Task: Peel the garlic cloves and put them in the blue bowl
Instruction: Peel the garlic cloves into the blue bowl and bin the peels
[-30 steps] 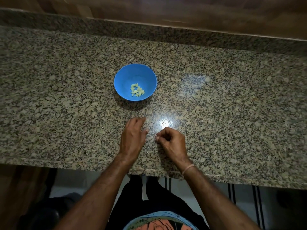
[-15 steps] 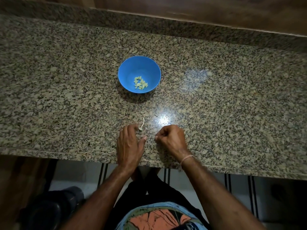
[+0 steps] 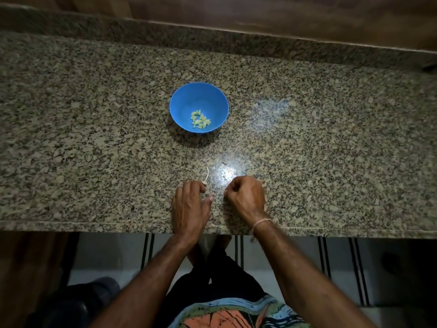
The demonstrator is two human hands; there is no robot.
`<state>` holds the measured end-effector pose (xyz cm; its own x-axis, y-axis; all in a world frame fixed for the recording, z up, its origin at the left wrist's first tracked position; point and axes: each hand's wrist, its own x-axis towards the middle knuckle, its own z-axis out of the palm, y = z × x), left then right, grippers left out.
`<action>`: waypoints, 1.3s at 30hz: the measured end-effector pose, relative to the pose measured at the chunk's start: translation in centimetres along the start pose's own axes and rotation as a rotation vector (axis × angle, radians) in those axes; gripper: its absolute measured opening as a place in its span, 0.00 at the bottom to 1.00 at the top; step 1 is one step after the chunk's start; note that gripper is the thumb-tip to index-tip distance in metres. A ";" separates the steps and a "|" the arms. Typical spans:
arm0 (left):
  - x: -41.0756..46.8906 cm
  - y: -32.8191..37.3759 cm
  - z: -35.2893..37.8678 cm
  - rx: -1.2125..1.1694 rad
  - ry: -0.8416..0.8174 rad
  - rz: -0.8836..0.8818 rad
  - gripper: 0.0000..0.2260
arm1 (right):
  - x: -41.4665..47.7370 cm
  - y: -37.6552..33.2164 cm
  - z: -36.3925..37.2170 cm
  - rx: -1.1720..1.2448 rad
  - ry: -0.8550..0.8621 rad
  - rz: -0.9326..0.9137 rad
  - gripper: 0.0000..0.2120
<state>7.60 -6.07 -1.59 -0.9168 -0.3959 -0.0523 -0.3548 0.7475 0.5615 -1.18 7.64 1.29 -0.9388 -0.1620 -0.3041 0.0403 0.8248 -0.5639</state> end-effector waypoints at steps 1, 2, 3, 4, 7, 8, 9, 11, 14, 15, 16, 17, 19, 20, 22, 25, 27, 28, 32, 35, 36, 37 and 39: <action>0.0 0.0 -0.1 0.007 -0.004 0.006 0.11 | -0.2 -0.1 0.3 -0.014 0.024 -0.010 0.08; 0.0 0.0 -0.1 0.013 -0.008 0.013 0.11 | -0.4 -0.2 0.5 -0.030 0.045 -0.018 0.08; 0.0 -0.1 -0.2 0.017 -0.012 0.018 0.11 | -0.6 -0.3 0.7 -0.041 0.060 -0.022 0.07; 0.0 -0.1 -0.2 0.019 -0.019 0.019 0.11 | -0.8 -0.3 0.7 -0.045 0.066 -0.023 0.06; 0.1 -0.1 -0.4 0.012 -0.045 0.016 0.10 | -1.0 0.4 0.3 0.066 0.041 -0.004 0.04; 0.2 -0.1 -0.5 0.005 -0.049 0.018 0.10 | -1.0 0.6 0.0 0.113 0.014 0.011 0.05; 0.2 -0.1 -0.5 0.001 -0.049 0.016 0.10 | -1.0 0.6 0.0 0.126 -0.009 0.015 0.05; 0.3 -0.1 -0.6 0.006 -0.050 0.016 0.11 | -0.8 0.4 0.3 0.068 -0.009 0.007 0.05; 0.1 -0.1 -0.5 0.018 -0.042 0.028 0.11 | -0.7 -0.2 0.9 -0.065 0.029 -0.005 0.03; 0.1 0.0 -0.6 0.023 -0.042 0.028 0.11 | -0.6 -0.3 1.0 -0.097 0.028 -0.012 0.02; 0.1 0.1 -0.7 0.031 -0.044 0.026 0.11 | -0.6 -0.4 1.0 -0.117 0.024 -0.016 0.02; 0.0 0.1 -0.7 0.039 -0.045 0.020 0.11 | -0.5 -0.4 1.0 -0.130 0.019 -0.016 0.02; -0.1 0.1 -0.6 0.054 -0.049 0.014 0.11 | -0.4 -0.5 0.9 -0.151 0.019 -0.011 0.01; -0.1 0.1 -0.6 0.060 -0.051 0.014 0.11 | -0.4 -0.6 1.0 -0.159 0.021 -0.007 0.01; -0.1 0.2 -0.6 0.063 -0.050 0.014 0.11 | -0.3 -0.7 1.0 -0.170 0.030 -0.004 0.00; 0.0 0.3 -0.6 0.062 -0.058 0.010 0.11 | -0.5 -0.8 1.1 -0.175 0.049 -0.003 0.02; 0.0 0.3 -0.6 0.069 -0.060 0.010 0.11 | -0.7 -0.8 1.3 -0.181 0.067 -0.010 0.04; 0.1 0.3 -0.7 0.068 -0.062 0.006 0.11 | -0.8 -0.9 1.4 -0.184 0.073 -0.012 0.04; 0.1 0.3 -0.8 0.043 -0.055 0.006 0.11 | -1.3 -1.1 1.4 -0.201 0.085 -0.042 0.04; 0.1 0.4 -0.8 0.044 -0.052 0.009 0.11 | -1.8 -1.6 1.7 -0.298 0.064 -0.117 0.02; 0.1 0.4 -0.7 0.044 -0.052 0.004 0.11 | -1.8 -1.7 1.9 -0.333 0.063 -0.140 0.04; 0.0 0.5 -0.8 0.042 -0.051 0.002 0.11 | -1.8 -1.8 2.0 -0.355 0.060 -0.153 0.05; 0.0 0.5 -0.8 0.044 -0.042 0.012 0.11 | -1.8 -1.9 2.1 -0.361 0.062 -0.146 0.04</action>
<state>7.57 -6.08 -0.61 -0.9276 -0.3646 -0.0810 -0.3506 0.7749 0.5259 1.16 5.21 1.35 -0.9451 -0.2678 -0.1871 -0.2078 0.9347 -0.2885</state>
